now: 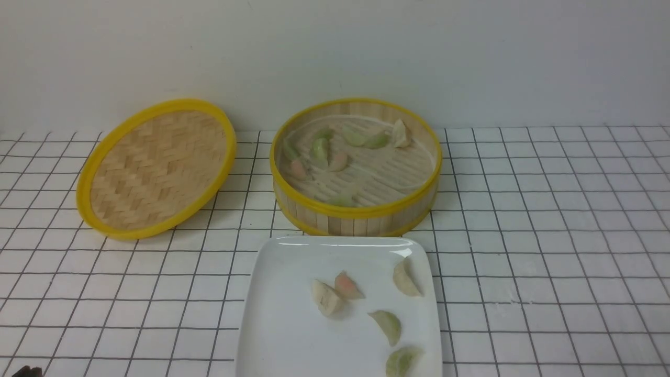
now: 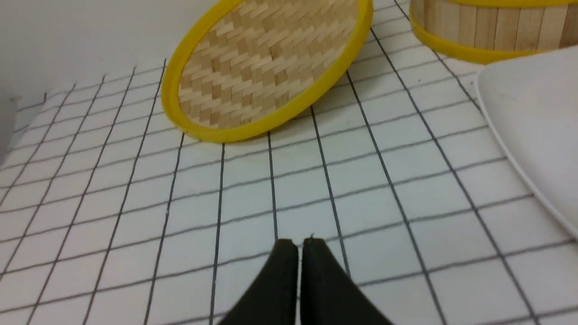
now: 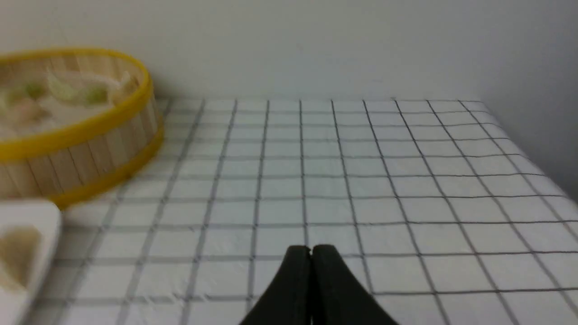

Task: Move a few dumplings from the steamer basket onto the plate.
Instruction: Use the left arm to grab a dumpling from the steamer

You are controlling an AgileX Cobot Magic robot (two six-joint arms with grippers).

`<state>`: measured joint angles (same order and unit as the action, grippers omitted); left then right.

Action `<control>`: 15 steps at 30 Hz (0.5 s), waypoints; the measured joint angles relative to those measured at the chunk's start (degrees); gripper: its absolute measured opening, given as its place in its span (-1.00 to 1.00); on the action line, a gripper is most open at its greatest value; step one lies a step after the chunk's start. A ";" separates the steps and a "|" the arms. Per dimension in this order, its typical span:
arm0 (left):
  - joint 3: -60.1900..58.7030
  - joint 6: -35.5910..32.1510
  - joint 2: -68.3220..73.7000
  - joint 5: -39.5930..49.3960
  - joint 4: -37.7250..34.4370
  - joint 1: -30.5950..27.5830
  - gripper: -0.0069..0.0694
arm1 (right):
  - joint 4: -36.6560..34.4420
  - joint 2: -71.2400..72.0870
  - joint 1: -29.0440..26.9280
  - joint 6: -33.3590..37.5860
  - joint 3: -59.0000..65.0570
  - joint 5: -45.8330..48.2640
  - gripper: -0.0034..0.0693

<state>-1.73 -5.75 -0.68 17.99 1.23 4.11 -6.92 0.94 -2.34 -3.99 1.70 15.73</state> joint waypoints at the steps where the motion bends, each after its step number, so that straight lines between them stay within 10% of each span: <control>1: 0.00 1.06 0.00 -2.79 -1.61 0.00 -0.83 | -5.41 0.00 0.00 -3.45 0.00 -3.43 -0.95; 5: 0.00 5.33 0.00 -18.89 -7.87 0.00 -0.83 | -24.02 0.00 0.00 -13.37 0.00 -11.91 -0.95; 15: 2.68 19.04 0.72 -40.30 -15.25 0.00 -0.83 | -31.27 0.00 0.00 -10.32 0.00 -14.01 -0.95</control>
<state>0.95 13.29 0.05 -22.31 -14.02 4.11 -38.19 0.94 -2.34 -14.30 1.70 1.72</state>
